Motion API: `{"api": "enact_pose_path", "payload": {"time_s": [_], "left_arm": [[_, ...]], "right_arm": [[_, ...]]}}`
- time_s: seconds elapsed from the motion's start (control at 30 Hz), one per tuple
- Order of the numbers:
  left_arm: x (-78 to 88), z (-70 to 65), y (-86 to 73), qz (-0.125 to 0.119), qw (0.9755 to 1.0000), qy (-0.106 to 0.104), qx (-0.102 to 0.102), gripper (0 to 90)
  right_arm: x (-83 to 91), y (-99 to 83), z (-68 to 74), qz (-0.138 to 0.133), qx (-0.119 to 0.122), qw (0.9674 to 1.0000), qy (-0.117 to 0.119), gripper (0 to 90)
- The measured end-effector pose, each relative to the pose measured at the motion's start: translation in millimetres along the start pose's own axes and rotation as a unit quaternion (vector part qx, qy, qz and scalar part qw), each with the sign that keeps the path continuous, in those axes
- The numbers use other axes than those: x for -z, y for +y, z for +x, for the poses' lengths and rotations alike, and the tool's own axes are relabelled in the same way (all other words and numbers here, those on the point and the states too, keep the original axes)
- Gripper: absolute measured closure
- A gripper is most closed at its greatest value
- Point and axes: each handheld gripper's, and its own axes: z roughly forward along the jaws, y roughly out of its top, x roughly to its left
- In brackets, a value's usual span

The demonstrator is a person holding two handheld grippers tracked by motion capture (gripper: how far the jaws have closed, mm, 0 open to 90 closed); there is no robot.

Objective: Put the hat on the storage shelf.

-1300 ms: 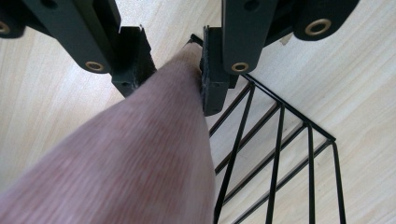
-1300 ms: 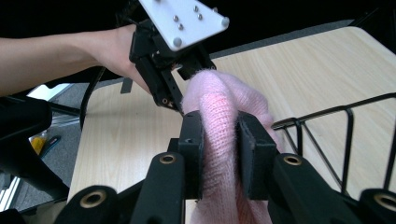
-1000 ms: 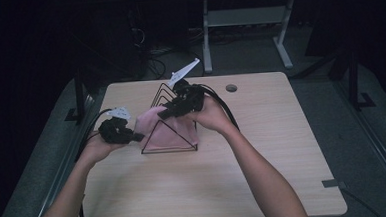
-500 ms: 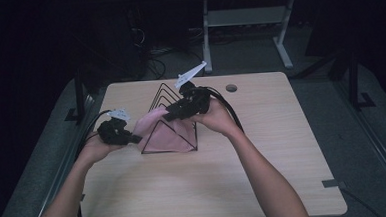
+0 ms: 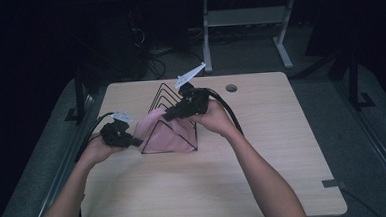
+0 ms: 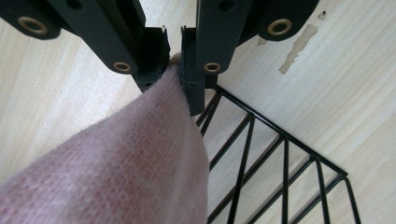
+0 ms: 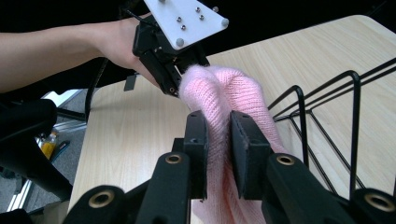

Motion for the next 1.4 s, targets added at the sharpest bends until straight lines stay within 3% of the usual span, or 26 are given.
{"api": "enact_pose_path", "payload": {"time_s": [0.37,0.47,0.67,0.93,1.0,1.07,1.17,1.4], "left_arm": [[1.3,0.0,-0.7,-0.006,0.9999,-0.004,0.007,82.9],[2.1,-0.5,-1.0,-0.009,0.9999,-0.004,0.010,82.3],[3.3,-0.3,-1.4,-0.018,0.9998,0.001,0.010,74.1],[12.9,-5.7,-2.0,-0.039,0.9991,0.013,0.011,64.9],[13.8,-5.6,-2.4,-0.038,0.9991,0.014,0.010,62.9],[15.5,-6.5,-3.5,-0.043,0.9988,0.017,0.018,60.3],[17.5,-7.4,-3.3,-0.041,0.9988,0.022,0.013,56.7],[18.3,-9.4,-3.0,-0.042,0.9985,0.025,0.023,49.6]], "right_arm": [[1.3,-0.6,0.3,-0.001,0.001,1.0000,-0.002,71.8],[4.5,-1.5,0.8,-0.007,-0.006,0.9999,-0.006,62.2],[19.4,-7.8,2.1,-0.037,-0.017,0.9991,-0.012,53.6],[52.1,-29.7,-3.8,-0.054,-0.037,0.9959,-0.063,44.0],[55.2,-32.2,-4.0,-0.054,-0.041,0.9954,-0.068,42.9],[64.0,-39.3,-6.0,-0.049,-0.048,0.9942,-0.082,38.9],[72.6,-46.4,-6.9,-0.047,-0.057,0.9917,-0.105,31.1],[91.6,-63.1,-9.4,-0.037,-0.074,0.9877,-0.133,28.8]]}}
